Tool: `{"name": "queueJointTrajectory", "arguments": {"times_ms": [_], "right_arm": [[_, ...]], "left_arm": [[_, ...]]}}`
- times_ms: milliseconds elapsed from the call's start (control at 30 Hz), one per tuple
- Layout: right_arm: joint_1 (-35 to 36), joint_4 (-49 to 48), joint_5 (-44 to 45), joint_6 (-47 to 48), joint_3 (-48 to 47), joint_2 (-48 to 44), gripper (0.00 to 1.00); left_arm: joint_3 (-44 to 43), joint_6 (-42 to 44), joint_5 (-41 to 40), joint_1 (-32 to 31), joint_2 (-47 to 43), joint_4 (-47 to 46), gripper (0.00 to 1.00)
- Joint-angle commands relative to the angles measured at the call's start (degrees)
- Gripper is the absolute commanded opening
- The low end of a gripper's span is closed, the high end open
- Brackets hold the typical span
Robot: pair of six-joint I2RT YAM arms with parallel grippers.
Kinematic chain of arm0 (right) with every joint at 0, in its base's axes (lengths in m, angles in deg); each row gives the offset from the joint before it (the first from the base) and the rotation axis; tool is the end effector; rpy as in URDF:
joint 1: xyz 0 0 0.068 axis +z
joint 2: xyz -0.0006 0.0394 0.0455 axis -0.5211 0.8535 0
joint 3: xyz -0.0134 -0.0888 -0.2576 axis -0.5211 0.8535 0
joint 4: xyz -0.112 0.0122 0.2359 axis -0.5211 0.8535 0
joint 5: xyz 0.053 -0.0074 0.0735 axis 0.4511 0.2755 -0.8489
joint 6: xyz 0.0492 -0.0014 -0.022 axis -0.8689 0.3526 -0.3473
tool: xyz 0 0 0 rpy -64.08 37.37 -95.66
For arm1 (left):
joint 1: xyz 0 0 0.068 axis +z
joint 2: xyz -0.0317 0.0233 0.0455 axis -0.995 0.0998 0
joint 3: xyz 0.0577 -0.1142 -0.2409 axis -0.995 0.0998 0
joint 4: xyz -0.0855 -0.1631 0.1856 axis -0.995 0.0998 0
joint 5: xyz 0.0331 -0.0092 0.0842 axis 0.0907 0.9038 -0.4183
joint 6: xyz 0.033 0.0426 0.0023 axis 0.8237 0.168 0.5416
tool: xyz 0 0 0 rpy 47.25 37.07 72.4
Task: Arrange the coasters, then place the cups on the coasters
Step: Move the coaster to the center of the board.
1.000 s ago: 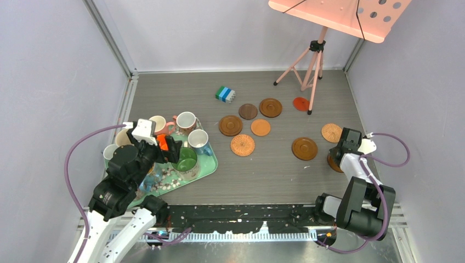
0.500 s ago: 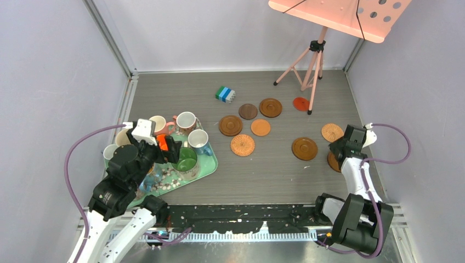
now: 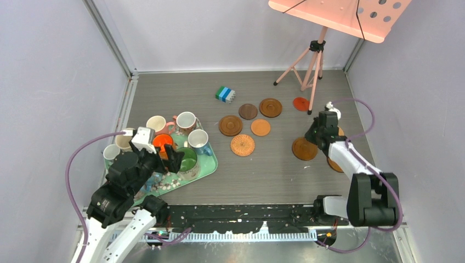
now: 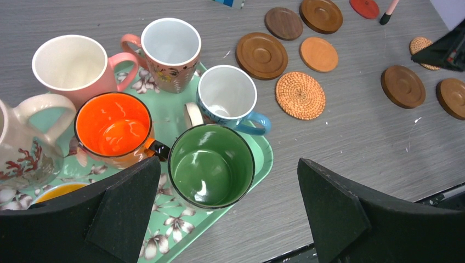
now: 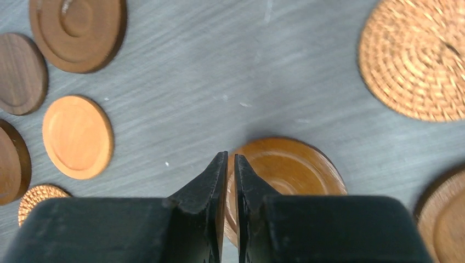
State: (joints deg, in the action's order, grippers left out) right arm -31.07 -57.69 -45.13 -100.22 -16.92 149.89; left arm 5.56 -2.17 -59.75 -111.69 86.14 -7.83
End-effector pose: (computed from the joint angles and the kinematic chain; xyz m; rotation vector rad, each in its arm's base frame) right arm 0.2538 -0.0009 0.1946 0.5384 2.2675 0.1485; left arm 0.0610 -0.0272 0.3353 0.0787 1.9154 -0.4350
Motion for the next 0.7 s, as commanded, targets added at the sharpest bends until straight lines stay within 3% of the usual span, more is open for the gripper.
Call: {"name": "queueJointTrajectory", "arguments": {"times_ms": [0,333,667], "right_arm": [[2.9,0.2,4.9,1.2,-7.2,5.6,0.16],[2.9,8.6,7.1,-6.9,-4.7,6.1,0.08],[3.0,10.0,6.8,-12.2,-0.3,5.4,0.06]], "left_arm": [[0.8,-0.7,0.7,-0.3,-2.3,0.7,0.99],[0.7,0.0,-0.6,-0.3,-2.4,1.4,0.99],[0.6,0.5,-0.8,-0.3,-2.6,1.4,0.99]]}}
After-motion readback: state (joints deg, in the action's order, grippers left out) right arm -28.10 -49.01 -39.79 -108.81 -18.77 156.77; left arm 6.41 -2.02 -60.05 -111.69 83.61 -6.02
